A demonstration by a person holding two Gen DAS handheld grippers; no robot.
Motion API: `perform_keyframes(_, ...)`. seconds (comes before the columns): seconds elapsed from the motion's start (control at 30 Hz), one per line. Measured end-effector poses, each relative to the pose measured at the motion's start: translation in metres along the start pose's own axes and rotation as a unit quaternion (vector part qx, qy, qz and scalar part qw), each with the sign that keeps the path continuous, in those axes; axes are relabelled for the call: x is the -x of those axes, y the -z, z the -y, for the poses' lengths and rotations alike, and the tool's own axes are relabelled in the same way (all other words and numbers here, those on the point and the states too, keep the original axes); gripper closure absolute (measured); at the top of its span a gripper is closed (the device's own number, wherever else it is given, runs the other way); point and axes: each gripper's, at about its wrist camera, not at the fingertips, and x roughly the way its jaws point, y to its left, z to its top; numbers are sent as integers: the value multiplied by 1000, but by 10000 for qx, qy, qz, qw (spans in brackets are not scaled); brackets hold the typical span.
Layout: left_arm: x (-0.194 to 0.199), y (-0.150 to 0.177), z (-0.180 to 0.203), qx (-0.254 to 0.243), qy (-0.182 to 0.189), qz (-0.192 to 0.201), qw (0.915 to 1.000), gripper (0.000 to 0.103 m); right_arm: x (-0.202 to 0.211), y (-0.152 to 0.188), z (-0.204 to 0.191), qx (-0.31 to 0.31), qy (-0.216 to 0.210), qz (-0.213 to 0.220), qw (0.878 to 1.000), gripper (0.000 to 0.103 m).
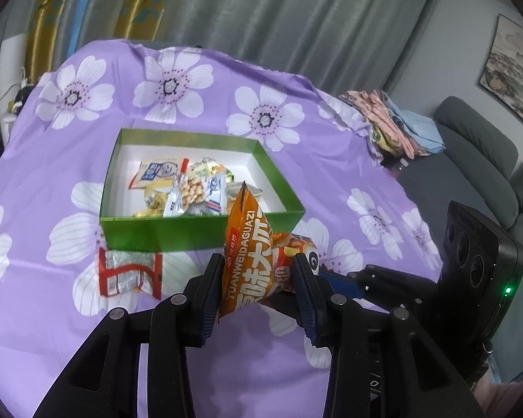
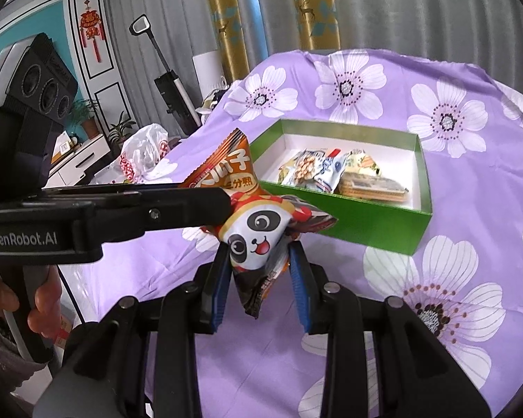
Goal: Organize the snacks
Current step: 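Lift the panda-print bag and carry it over the green box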
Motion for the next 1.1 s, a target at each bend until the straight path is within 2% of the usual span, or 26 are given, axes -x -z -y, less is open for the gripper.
perform_keyframes(0.23,-12,-22,2,-97,111,12,9999,63,-2,-15,15,-5,94,175,9998,70)
perform_keyframes(0.57,-50,-64,-1,-240,165,-49,9996,63,-24,-45,53,-113,254,316,9991,70)
perform_keyframes(0.9,-98,-96,-28,9,181,-269,9995,63,-69,-69,86,-252,341,159,9990,70)
perform_keyframes(1.1,-121,-100,-44,163,125,-424,9989,63,-95,-73,96,-347,336,-40,9988,70)
